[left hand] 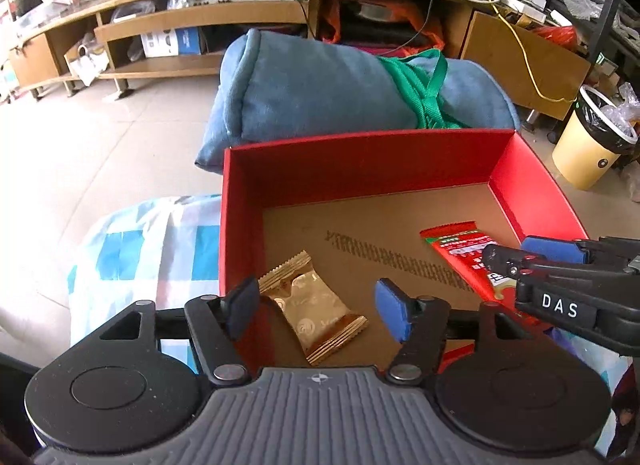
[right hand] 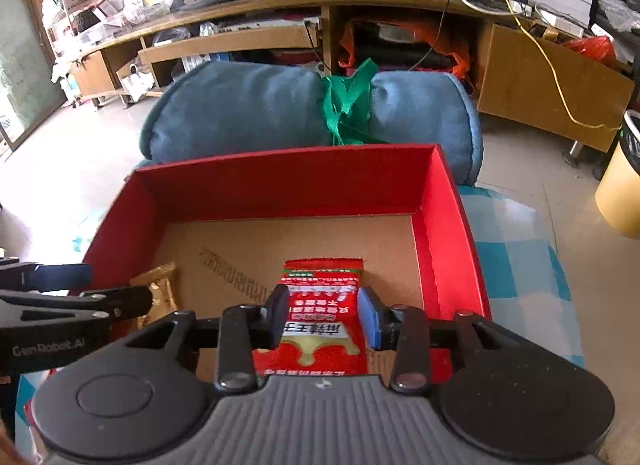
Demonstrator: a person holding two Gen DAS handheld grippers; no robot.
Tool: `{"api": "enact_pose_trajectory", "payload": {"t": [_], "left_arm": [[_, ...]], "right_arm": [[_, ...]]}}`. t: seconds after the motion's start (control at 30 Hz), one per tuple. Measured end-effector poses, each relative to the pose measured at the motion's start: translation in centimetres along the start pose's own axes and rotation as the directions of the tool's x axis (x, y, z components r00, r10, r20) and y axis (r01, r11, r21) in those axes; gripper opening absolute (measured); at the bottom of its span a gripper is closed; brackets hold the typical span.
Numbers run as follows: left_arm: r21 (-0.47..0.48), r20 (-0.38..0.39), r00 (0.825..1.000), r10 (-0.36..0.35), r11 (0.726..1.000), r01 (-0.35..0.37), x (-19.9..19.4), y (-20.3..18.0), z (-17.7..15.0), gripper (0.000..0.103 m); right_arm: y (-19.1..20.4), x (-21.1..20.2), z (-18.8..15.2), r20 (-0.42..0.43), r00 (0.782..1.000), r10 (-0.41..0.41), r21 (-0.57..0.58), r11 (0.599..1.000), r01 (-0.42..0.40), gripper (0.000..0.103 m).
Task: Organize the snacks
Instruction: 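Open both tools to drop the candy and red packet into the box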
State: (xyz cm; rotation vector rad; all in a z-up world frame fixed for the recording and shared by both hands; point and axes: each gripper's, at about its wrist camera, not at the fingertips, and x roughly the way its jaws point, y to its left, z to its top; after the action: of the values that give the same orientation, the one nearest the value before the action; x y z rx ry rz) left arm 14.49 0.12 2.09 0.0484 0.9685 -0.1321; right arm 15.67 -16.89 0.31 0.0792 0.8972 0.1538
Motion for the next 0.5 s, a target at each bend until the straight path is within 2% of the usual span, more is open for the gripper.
{"api": "enact_pose_trajectory", "payload": {"t": [0.2,0.5], "left_arm": [[0.010,0.031,0.999,0.015,1.000,-0.015,-1.1,0.0,-0.1,0.074],[0.042,0.079,0.996,0.042,0.998,-0.046,-2.9,0.0,-0.7,0.075]], "right_arm": [[0.6,-1.7,0.1,0.036,0.999,0.009,-0.008,1.000,-0.009,0.049],[1.8,-3.9,-0.5,0.070,0.997,0.020,-0.042,0.999,-0.017,0.050]]}}
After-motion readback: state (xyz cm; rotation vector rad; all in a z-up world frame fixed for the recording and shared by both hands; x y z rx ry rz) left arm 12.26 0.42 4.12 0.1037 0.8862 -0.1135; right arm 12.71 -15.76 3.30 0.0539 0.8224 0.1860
